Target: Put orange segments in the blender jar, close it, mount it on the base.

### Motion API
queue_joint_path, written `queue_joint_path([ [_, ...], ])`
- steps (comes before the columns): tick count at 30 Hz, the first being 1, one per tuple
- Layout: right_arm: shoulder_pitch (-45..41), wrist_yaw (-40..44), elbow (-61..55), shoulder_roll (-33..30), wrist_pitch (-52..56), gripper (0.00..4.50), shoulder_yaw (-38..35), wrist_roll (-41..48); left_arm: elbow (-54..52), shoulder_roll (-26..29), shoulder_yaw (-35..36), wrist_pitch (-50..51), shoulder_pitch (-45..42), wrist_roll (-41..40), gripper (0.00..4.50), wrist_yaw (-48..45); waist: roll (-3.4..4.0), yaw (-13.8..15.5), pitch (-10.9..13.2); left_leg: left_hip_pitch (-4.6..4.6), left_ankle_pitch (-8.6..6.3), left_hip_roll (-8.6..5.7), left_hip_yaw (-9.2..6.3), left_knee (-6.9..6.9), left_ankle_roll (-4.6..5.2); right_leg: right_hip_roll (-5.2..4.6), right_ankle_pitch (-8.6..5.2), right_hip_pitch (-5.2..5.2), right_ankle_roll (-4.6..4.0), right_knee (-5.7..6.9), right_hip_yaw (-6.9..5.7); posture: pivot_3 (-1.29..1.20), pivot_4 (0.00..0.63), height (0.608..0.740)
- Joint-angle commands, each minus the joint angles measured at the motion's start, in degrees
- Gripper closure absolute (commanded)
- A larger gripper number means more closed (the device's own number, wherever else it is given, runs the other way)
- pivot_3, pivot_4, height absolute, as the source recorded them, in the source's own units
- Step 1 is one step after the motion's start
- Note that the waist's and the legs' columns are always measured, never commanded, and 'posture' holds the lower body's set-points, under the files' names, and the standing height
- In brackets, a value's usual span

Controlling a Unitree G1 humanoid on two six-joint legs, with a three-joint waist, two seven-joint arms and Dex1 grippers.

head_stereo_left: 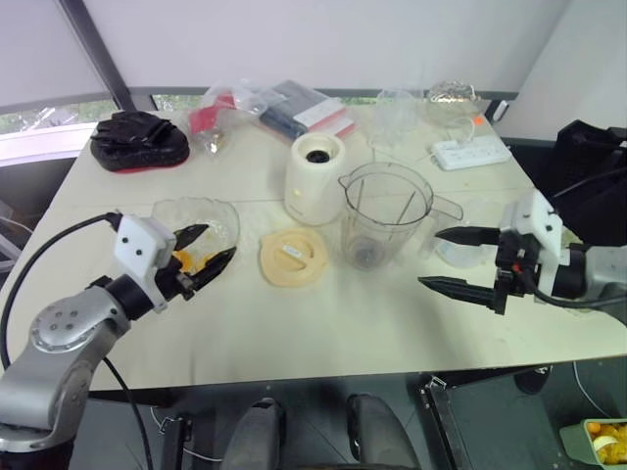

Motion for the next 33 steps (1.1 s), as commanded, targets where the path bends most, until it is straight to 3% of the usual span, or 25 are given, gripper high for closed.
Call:
queue_joint_path([
  [1,-0.4,-0.3,-1.1,0.3,-0.7,0.06,-1.0,0.3,-1.1,0.9,1.3,-0.1,-0.7,-0.6,1.4,-0.3,0.0,0.0,0.0,0.0,0.0,0.0,0.0,0.0,0.0,0.0,0.0,0.0,0.0,0.0,0.0,0.0,0.15,0.74],
  [6,-0.3,-1.2,-1.7,0.9,-0.5,0.06,-0.8,0.5,1.1,3.4,1.9,0.4,-1.8,-0.5,1.4,-2.2,0.0,0.0,0.0,0.0,0.0,0.0,0.0,0.0,0.0,0.0,0.0,0.0,0.0,0.0,0.0,0.0,0.15,0.74],
  [12,-0.2,-2.8,-2.9,2.3,-0.3,0.06,0.0,0.6,11.4,12.3,2.9,1.1,-6.8,-2.1,1.4,-12.7,0.01,-0.1,0.0,0.01,0.0,0.01,0.01,0.0,0.0,0.03,0.0,-0.02,-0.01,0.04,-0.01,0.0,0.15,0.74],
  [15,0.2,-4.5,-4.2,4.1,-0.4,0.06,0.7,0.8,22.7,18.1,-0.4,-2.1,-13.5,0.5,1.4,-20.9,0.02,-0.1,0.1,-0.01,0.0,0.02,0.05,-0.02,0.0,0.04,0.0,-0.08,-0.01,0.04,0.0,0.0,0.15,0.74],
  [19,2.6,-6.9,-7.1,6.7,-0.7,0.06,1.4,0.4,39.6,23.1,-11.1,-4.5,-26.5,5.6,1.4,-34.8,0.04,0.0,0.1,-0.05,0.0,0.03,0.02,-0.02,0.01,0.08,0.01,-0.11,-0.03,0.05,-0.03,0.0,0.15,0.74],
  [25,6.2,-11.4,-11.9,9.3,0.2,0.06,0.1,1.4,64.0,18.4,-23.3,-5.4,-44.7,13.5,1.4,-47.8,0.0,-0.1,0.2,-0.1,0.0,0.02,0.08,-0.03,0.01,0.06,0.11,-0.16,0.16,0.06,-0.01,0.0,0.15,0.74],
  [33,9.4,-15.2,-15.4,10.4,1.0,0.06,-0.7,2.4,91.5,9.9,-34.1,-16.5,-59.5,29.1,1.4,-52.5,-0.22,-0.4,0.3,-0.11,0.0,0.03,0.08,0.0,0.03,0.09,0.14,-0.21,0.23,0.17,0.01,0.0,0.15,0.74],
])
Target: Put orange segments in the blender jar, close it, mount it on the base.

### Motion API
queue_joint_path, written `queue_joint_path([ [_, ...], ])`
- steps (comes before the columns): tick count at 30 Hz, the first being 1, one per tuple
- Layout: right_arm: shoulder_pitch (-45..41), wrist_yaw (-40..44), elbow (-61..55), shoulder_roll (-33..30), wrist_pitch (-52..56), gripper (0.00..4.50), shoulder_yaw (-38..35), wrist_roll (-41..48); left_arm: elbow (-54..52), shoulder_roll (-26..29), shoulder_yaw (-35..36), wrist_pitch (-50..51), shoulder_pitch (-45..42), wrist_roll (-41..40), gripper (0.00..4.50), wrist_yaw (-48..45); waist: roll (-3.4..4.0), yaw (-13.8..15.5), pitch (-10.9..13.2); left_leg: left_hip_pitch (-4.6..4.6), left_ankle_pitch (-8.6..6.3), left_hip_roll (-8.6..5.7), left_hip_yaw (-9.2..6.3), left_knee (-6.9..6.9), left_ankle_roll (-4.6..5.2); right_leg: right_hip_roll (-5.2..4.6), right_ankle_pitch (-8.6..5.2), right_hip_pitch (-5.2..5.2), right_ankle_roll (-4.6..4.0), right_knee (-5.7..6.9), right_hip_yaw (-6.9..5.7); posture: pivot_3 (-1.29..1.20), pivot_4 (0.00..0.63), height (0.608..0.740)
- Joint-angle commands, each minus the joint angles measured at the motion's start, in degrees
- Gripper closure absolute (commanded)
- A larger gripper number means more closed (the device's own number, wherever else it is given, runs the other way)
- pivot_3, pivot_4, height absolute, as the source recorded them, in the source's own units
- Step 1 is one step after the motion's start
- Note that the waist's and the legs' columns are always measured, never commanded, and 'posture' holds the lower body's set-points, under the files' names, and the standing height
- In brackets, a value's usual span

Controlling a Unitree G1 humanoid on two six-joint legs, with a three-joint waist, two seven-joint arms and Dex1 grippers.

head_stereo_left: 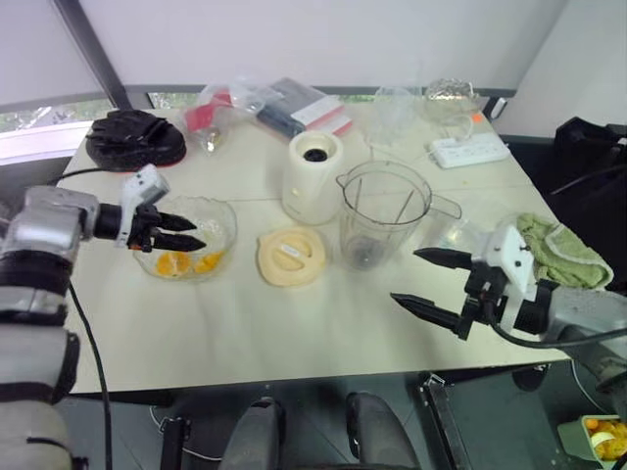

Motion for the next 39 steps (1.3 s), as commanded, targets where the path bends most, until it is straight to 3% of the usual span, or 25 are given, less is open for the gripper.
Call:
queue_joint_path([
  [1,-0.1,-1.1,-2.5,0.0,-0.1,0.06,-1.0,1.0,7.5,-0.8,-2.8,-7.3,-4.1,6.8,1.4,-1.1,-0.05,0.0,0.0,-0.01,0.0,0.0,0.0,0.0,0.0,0.0,0.0,-0.02,0.0,0.01,0.0,0.0,0.15,0.74],
  [5,-0.7,0.2,-1.8,-1.5,0.1,0.06,0.7,0.5,14.0,-2.9,-7.7,-14.6,-7.2,14.5,1.4,-3.2,-0.07,0.2,0.0,-0.03,0.0,0.01,0.0,-0.01,0.0,0.0,0.01,-0.05,0.02,0.03,0.0,0.0,0.15,0.74],
  [14,-5.5,3.9,1.4,-4.1,0.5,0.06,3.1,0.6,21.6,-7.4,-8.3,-19.4,-11.0,22.0,1.4,1.0,-0.11,0.1,0.1,-0.06,-0.01,0.01,-0.01,0.03,0.01,-0.01,0.04,-0.05,0.11,0.04,0.0,0.0,0.15,0.74],
  [27,-5.0,4.2,0.9,-4.7,0.5,0.06,1.6,0.3,24.9,-12.0,-6.1,-18.2,-9.6,25.3,1.4,10.0,-0.12,0.3,0.1,-0.07,-0.04,-0.02,-0.02,0.08,0.08,-0.02,0.12,-0.08,0.24,0.16,0.0,0.0,0.15,0.74],
  [39,-6.0,3.4,1.1,-5.1,0.5,0.06,1.4,-0.3,25.1,-13.8,-4.6,-17.5,-7.7,26.1,1.4,12.5,-0.1,0.3,0.1,-0.03,-0.04,-0.04,-0.03,0.16,0.08,-0.03,0.13,-0.02,0.26,0.22,0.0,0.0,0.15,0.74],
])
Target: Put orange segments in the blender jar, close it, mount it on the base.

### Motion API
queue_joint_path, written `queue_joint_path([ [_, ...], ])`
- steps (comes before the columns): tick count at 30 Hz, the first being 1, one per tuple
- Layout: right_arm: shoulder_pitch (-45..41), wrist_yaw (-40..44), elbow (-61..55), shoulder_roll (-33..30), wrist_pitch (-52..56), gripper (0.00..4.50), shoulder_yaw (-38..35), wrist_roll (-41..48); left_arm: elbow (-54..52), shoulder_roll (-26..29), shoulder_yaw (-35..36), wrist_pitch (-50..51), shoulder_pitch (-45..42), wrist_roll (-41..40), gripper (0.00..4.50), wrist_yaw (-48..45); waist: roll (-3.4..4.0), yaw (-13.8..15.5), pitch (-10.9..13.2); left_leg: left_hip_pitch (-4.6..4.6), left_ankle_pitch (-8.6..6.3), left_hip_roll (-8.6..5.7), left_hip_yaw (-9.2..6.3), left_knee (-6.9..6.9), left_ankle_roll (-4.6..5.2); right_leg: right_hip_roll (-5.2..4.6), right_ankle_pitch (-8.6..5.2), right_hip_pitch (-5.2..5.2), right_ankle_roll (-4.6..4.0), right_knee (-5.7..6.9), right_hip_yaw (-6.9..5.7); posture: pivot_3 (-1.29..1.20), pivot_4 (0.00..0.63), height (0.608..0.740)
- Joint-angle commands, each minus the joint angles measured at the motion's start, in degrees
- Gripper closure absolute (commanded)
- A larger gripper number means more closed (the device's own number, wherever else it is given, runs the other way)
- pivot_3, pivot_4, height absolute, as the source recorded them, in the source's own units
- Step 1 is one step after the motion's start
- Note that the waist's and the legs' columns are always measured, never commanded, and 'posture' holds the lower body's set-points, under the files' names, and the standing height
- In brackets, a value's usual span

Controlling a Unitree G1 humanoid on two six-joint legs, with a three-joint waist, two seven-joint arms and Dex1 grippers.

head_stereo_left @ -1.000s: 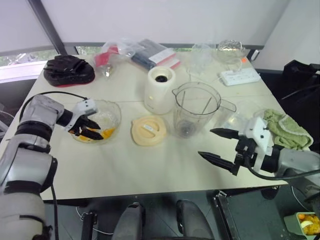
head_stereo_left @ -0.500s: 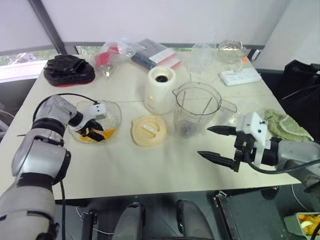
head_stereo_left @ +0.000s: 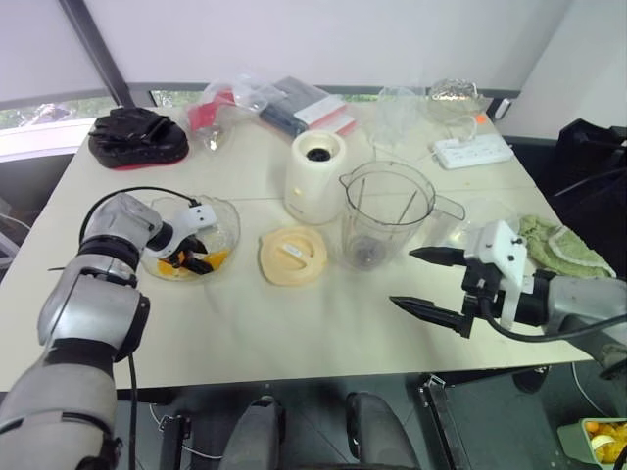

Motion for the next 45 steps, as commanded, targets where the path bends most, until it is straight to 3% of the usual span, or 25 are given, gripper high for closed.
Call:
queue_joint_path([
  [1,-1.2,-0.3,-1.2,-0.7,-0.7,0.06,-1.2,-0.2,0.5,-1.2,0.4,0.2,1.6,0.6,1.4,0.5,0.01,0.0,0.0,0.01,0.0,0.0,0.0,0.01,0.0,0.0,0.0,0.01,0.0,0.01,0.0,0.0,0.15,0.74],
  [3,-1.5,-0.6,-1.0,-0.6,-0.8,0.06,-1.2,-0.5,0.5,-1.4,0.6,0.0,1.8,0.8,1.4,0.6,0.02,0.1,0.0,0.03,0.0,-0.01,-0.01,0.03,0.0,0.0,0.0,0.04,0.0,0.02,0.0,0.0,0.15,0.74],
  [5,-1.8,-0.7,-0.8,-0.5,-0.9,0.0,-1.0,-0.7,0.5,-1.6,0.7,-0.1,1.8,1.0,1.92,0.7,0.02,0.1,0.0,0.05,0.0,-0.01,-0.01,0.05,0.0,-0.01,0.0,0.06,0.0,0.04,0.0,0.0,0.15,0.74],
  [8,-2.3,-0.8,-0.6,-0.4,-0.8,0.0,-0.8,-0.8,0.5,-1.8,1.0,-0.1,1.8,1.0,3.21,1.1,0.02,0.0,0.0,0.05,0.0,-0.02,-0.02,0.09,0.0,-0.01,0.0,0.07,0.01,0.05,0.0,0.0,0.15,0.74],
  [10,-2.4,-0.7,-0.5,-0.4,-0.9,0.0,-0.7,-1.0,0.4,-1.9,1.1,-0.2,1.8,1.1,4.31,1.5,0.02,0.0,0.0,0.05,0.0,-0.02,-0.02,0.1,0.0,-0.01,0.0,0.06,0.01,0.1,0.0,0.0,0.15,0.74],
  [11,-2.6,-0.7,-0.4,-0.4,-0.9,0.0,-0.6,-1.2,0.4,-1.9,0.7,-0.5,1.9,1.6,4.44,1.7,0.02,0.0,0.0,0.06,0.0,-0.02,-0.03,0.11,0.0,0.0,0.0,0.05,0.01,0.14,0.0,0.0,0.15,0.74],
  [26,-5.5,-1.0,1.7,0.7,-2.2,0.0,1.5,-3.5,0.3,-0.6,4.1,0.6,0.0,-0.7,4.44,3.2,0.0,-0.1,0.0,0.05,0.0,-0.02,-0.04,0.46,0.0,0.01,0.0,0.02,0.01,0.5,0.0,0.0,0.15,0.74],
  [39,-7.6,-0.7,3.3,2.2,-3.6,0.0,5.0,-5.2,-4.8,9.4,14.4,1.7,1.3,-9.5,4.44,-5.0,-0.08,-0.2,0.1,-0.08,0.0,-0.01,-0.05,0.52,0.0,0.01,0.0,-0.09,0.01,0.55,0.0,0.0,0.15,0.74],
  [45,-8.9,0.2,4.8,2.7,-4.4,0.0,6.5,-6.2,-8.9,10.7,16.7,4.0,5.2,-12.5,4.44,-6.1,-0.08,-0.2,0.1,-0.07,0.0,-0.01,-0.05,0.52,0.0,0.01,0.0,-0.1,0.0,0.57,0.0,0.0,0.15,0.74],
])
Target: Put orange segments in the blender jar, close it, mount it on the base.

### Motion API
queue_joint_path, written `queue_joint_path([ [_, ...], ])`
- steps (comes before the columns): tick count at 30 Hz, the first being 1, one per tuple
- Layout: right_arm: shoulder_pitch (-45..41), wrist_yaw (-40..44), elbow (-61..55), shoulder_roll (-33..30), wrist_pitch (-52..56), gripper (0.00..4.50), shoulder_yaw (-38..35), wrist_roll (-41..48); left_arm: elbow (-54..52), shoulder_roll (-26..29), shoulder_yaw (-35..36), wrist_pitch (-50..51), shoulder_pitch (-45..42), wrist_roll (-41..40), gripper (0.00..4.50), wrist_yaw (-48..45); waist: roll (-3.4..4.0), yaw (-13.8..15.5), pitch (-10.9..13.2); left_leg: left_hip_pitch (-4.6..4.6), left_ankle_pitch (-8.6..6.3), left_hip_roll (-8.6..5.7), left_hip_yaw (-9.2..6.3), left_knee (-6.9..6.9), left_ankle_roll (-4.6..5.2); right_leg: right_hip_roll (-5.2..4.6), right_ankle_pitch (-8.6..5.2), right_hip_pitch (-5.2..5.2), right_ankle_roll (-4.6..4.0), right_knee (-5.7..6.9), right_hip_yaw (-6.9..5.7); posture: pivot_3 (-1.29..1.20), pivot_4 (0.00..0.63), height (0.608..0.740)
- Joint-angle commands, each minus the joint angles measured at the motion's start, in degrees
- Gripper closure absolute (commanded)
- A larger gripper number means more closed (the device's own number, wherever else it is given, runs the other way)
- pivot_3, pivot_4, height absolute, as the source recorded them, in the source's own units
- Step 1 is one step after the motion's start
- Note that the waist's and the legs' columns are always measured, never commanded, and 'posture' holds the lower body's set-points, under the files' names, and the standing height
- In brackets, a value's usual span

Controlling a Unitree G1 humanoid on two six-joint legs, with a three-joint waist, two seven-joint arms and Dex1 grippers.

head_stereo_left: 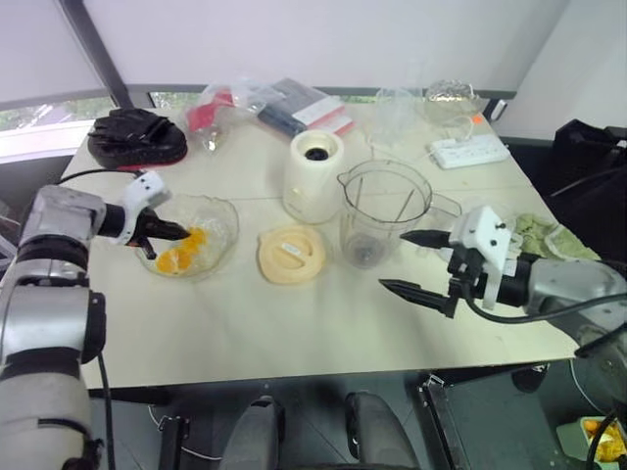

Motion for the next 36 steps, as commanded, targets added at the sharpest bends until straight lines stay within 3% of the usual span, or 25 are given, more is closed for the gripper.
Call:
queue_joint_path([
  [1,-1.5,0.8,0.0,0.3,-1.7,0.0,-0.3,-0.5,-3.1,1.1,1.8,1.4,1.1,-2.1,4.44,-0.3,0.0,0.0,0.0,0.0,0.0,0.0,0.0,0.0,0.0,0.0,0.0,0.0,0.0,0.01,0.0,0.0,0.15,0.74],
  [12,-2.9,2.5,1.3,0.4,-2.4,0.0,0.6,-1.8,-6.1,-0.8,6.2,4.1,2.2,-7.1,4.44,4.3,-0.01,0.1,0.0,-0.01,0.0,0.0,-0.01,0.01,0.0,0.0,0.0,-0.02,0.0,0.0,0.0,0.0,0.15,0.74],
  [17,-2.2,1.9,0.7,0.8,-2.0,0.0,0.4,-1.8,-13.8,-2.0,12.8,8.8,6.9,-14.9,4.44,6.0,-0.01,-0.2,0.0,0.0,0.0,0.03,0.0,0.01,0.0,0.0,0.0,-0.04,0.0,0.03,0.0,0.0,0.15,0.74],
  [20,-1.7,1.1,0.4,1.4,-1.9,0.0,0.7,-2.0,-20.7,-2.0,13.3,13.2,11.1,-16.8,4.44,6.6,-0.01,-0.2,0.0,0.0,0.0,0.03,0.0,0.01,0.0,0.0,0.01,-0.06,-0.01,0.04,0.0,0.0,0.15,0.74],
  [26,-0.9,0.0,-0.2,3.1,-2.0,0.0,1.5,-2.2,-26.0,-0.9,6.6,14.4,14.9,-11.5,4.44,9.2,0.0,0.2,0.0,0.01,0.0,0.03,0.0,0.01,0.0,0.0,0.01,-0.05,-0.02,0.05,0.01,0.0,0.15,0.74],
  [36,-1.7,1.3,1.4,3.5,-2.2,0.0,3.5,-2.7,-16.8,-0.1,-8.4,3.1,1.6,0.4,4.44,-0.2,-0.01,0.0,0.0,-0.01,0.0,-0.01,0.02,0.04,0.0,0.0,0.01,-0.01,-0.02,-0.01,0.01,0.0,0.15,0.74],
])
